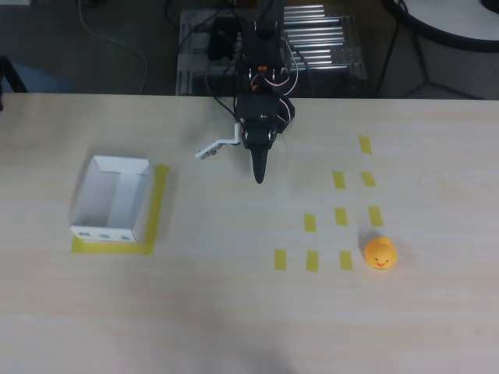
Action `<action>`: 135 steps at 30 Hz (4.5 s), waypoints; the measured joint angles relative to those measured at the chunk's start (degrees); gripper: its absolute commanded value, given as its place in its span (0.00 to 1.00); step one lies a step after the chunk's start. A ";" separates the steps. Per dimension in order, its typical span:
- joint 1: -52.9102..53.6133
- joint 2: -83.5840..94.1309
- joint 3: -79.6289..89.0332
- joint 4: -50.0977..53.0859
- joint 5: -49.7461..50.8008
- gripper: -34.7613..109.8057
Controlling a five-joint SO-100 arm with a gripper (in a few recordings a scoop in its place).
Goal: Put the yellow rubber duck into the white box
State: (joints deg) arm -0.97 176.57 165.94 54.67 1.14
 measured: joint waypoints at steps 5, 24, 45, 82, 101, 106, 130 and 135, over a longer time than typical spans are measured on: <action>-0.62 -23.82 -25.58 7.56 -8.70 0.52; -19.42 -88.33 -101.87 41.75 -27.60 0.78; -31.20 -141.33 -142.38 43.07 -23.12 0.78; -32.70 -153.81 -158.20 36.21 -9.40 0.24; 22.50 -83.50 -146.34 43.15 -8.44 0.24; 39.55 -74.71 -128.14 34.80 -8.53 0.24; 58.10 -108.72 -90.53 -6.06 -18.37 0.24; 57.57 -109.78 -91.41 -4.39 -19.60 0.24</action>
State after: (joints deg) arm 56.60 66.80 74.53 50.27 -18.46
